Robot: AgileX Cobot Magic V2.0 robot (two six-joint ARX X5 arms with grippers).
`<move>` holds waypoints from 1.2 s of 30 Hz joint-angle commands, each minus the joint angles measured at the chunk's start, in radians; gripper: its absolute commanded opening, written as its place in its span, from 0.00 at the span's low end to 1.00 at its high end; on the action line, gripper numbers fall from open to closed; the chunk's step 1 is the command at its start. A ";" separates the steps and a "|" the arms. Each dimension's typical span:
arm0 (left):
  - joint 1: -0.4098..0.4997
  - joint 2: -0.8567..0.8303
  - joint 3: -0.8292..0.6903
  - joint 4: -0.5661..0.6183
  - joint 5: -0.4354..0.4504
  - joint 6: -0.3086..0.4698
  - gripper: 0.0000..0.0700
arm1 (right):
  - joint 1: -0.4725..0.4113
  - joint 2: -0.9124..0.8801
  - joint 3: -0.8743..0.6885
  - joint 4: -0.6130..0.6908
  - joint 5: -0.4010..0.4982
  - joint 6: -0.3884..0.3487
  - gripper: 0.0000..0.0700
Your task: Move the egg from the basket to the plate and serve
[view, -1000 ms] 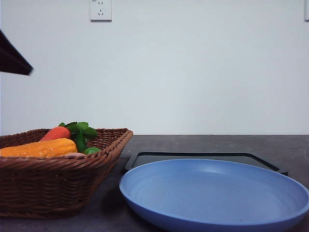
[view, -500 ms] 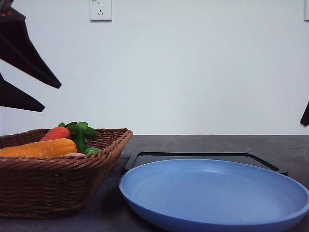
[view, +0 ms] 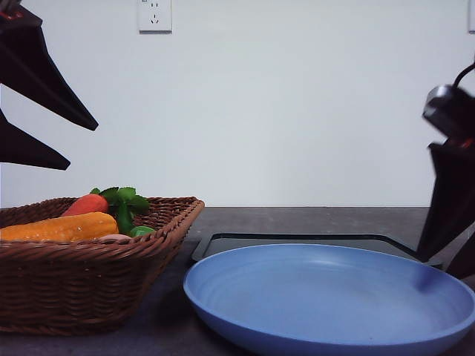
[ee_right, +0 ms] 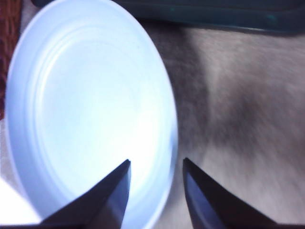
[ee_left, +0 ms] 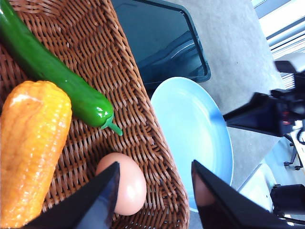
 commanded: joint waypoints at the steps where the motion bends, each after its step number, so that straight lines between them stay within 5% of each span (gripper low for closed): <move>1: -0.004 0.008 0.014 0.010 0.003 0.006 0.44 | 0.012 0.033 0.013 0.023 0.000 0.019 0.31; 10: -0.004 0.008 0.014 0.008 0.002 0.007 0.44 | 0.017 0.095 0.013 0.058 0.044 0.041 0.01; 15: -0.004 0.008 0.014 0.006 0.002 0.006 0.45 | 0.017 0.088 0.013 0.056 0.056 0.053 0.00; 20: -0.011 0.008 0.014 0.006 0.002 -0.022 0.60 | 0.003 0.024 0.013 0.029 0.056 0.067 0.00; 26: -0.062 0.019 0.014 -0.004 -0.005 -0.039 0.62 | -0.035 -0.103 0.014 -0.075 0.057 0.064 0.00; 36: -0.201 0.145 0.022 -0.024 -0.173 -0.049 0.61 | -0.108 -0.321 0.014 -0.157 0.057 0.062 0.00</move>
